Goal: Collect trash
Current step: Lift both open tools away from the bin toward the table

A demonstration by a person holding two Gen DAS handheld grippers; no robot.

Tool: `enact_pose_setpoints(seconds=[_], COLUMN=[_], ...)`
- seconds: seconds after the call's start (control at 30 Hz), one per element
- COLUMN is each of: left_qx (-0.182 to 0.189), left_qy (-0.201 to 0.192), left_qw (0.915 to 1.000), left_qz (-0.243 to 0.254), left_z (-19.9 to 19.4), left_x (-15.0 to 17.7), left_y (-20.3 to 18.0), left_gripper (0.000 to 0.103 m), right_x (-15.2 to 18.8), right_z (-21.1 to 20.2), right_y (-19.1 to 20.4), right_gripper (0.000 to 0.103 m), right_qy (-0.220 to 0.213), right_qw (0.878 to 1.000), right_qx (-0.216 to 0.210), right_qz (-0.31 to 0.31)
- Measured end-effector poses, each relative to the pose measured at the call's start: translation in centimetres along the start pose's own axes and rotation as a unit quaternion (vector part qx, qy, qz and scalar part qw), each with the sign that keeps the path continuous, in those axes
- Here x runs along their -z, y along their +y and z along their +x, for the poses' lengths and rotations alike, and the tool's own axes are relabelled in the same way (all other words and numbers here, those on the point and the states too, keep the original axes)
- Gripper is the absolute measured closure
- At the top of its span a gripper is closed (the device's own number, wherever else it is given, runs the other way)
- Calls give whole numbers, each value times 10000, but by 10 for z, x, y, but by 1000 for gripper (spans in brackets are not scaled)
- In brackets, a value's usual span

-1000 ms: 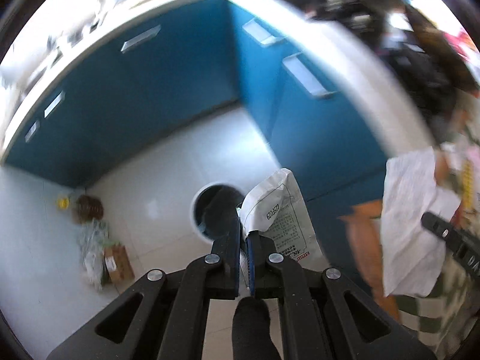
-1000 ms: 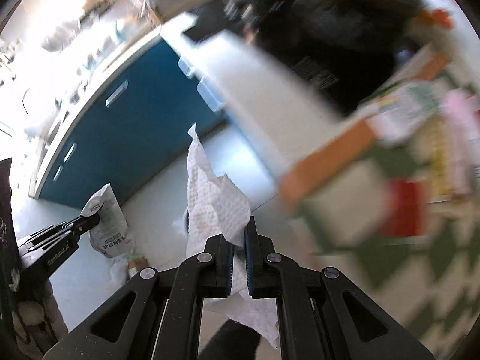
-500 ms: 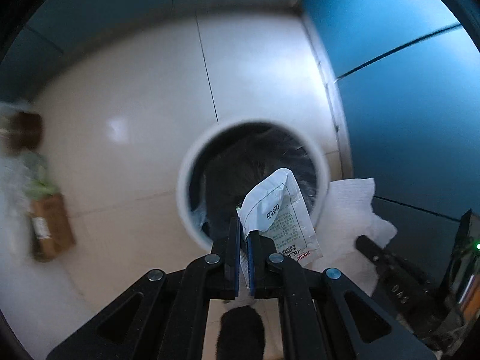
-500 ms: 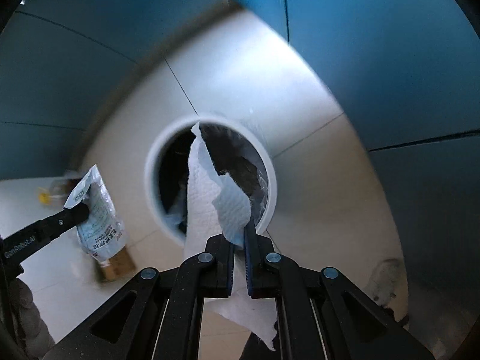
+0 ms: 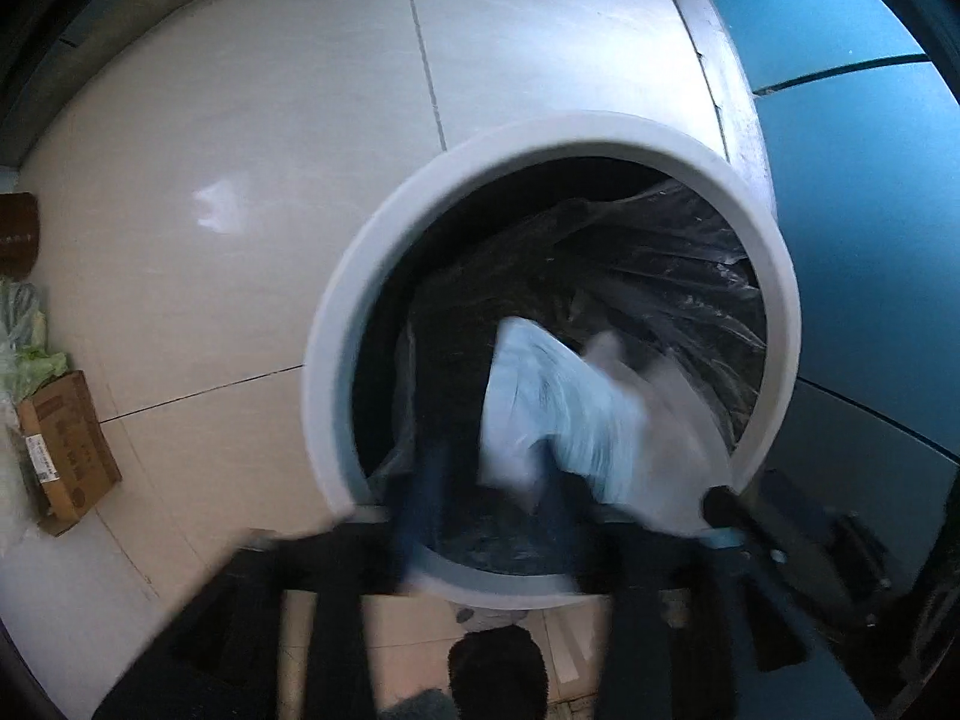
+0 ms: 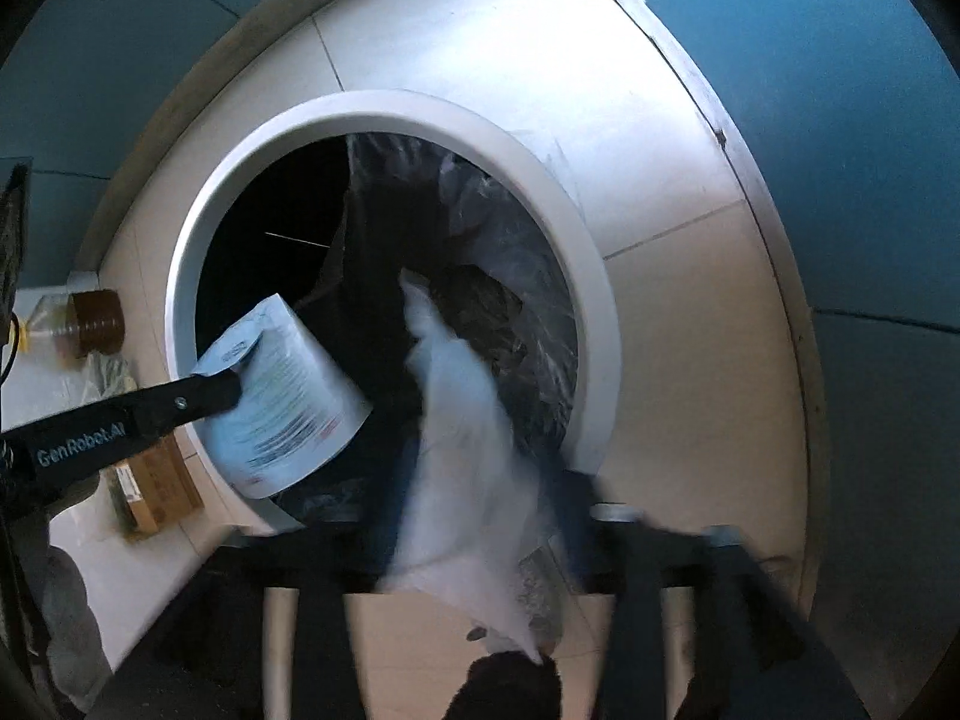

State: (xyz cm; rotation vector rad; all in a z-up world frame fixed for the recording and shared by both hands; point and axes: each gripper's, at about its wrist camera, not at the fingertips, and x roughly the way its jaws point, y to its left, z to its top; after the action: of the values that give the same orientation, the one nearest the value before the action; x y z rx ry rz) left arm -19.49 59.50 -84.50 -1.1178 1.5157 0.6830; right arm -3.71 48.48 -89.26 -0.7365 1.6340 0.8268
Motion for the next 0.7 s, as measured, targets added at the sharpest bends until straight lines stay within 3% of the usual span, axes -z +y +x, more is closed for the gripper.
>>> enact_pose_setpoints(seconds=[0.1, 0.17, 0.3, 0.47, 0.7], left_qx=[-164, -291, -728, -1208, -1240], left_qy=[-213, -385, -924, -1449, -1592], left_qw=[9996, 9988, 9930, 9818, 9793], left_qz=[-26, -32, 45, 212, 153], left_z=[-7, -15, -37, -72, -137], left_x=[5, 10, 29, 51, 85], left_y=[3, 4, 8, 8, -1], left_gripper=[21, 8, 6, 4, 4], right_x=[-3, -4, -1, 13, 47], right_z=[-9, -18, -32, -54, -108], right_y=[2, 1, 4, 10, 25], right_gripper=[37, 25, 1, 0, 0], right_qy=[-109, -205, -413, -579, -627], right_qw=[9998, 9993, 9967, 9936, 9938], right_qx=[120, 274, 598, 769, 731], right_qz=[-100, -163, -373, -585, -553])
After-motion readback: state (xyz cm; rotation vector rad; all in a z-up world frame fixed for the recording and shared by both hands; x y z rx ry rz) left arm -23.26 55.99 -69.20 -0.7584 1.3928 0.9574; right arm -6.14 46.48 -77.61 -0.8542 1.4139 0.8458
